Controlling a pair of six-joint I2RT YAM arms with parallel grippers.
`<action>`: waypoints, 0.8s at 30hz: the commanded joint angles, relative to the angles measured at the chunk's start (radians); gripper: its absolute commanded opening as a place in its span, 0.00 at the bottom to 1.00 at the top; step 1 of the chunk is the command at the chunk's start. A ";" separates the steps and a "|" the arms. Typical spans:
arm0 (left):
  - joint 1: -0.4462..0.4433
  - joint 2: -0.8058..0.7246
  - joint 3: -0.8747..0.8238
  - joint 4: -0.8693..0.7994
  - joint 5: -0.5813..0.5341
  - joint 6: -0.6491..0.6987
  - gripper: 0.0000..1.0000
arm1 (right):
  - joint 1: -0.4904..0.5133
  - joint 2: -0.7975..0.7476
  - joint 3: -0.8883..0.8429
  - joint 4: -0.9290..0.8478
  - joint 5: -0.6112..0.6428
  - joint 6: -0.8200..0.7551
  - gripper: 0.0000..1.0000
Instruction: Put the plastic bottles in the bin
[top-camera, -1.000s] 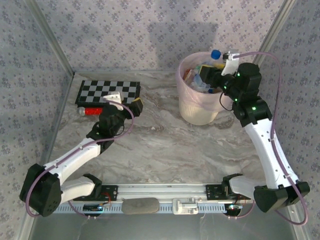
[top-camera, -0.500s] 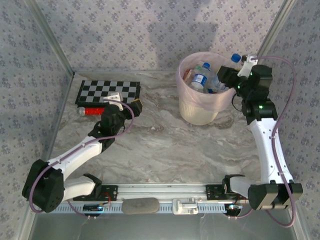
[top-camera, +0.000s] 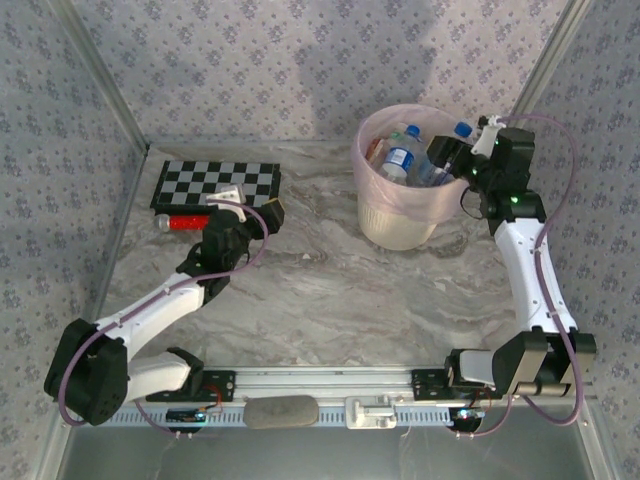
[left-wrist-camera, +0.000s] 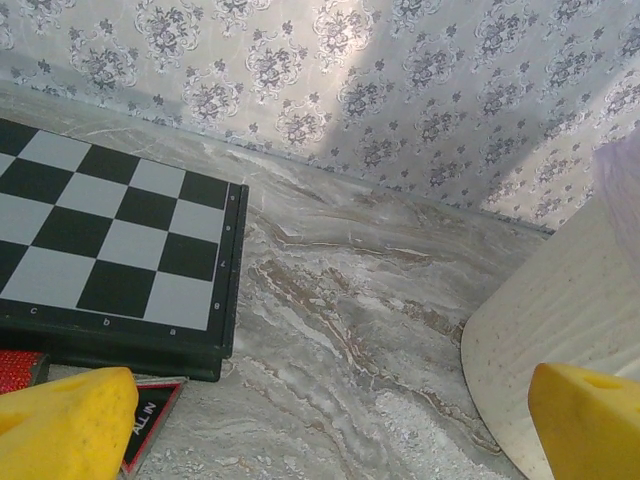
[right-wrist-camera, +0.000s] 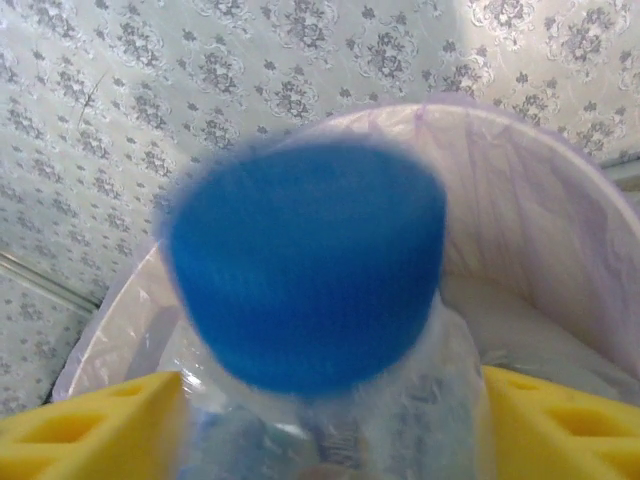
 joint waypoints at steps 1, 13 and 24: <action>0.009 -0.026 0.002 0.001 -0.022 -0.005 1.00 | -0.013 0.018 0.097 -0.021 0.021 -0.022 0.95; 0.026 -0.065 -0.015 -0.040 -0.092 0.000 1.00 | -0.024 -0.019 0.239 -0.120 0.194 -0.167 0.99; 0.092 -0.081 -0.024 -0.070 -0.105 -0.064 1.00 | -0.063 -0.139 -0.023 -0.055 0.284 -0.143 0.99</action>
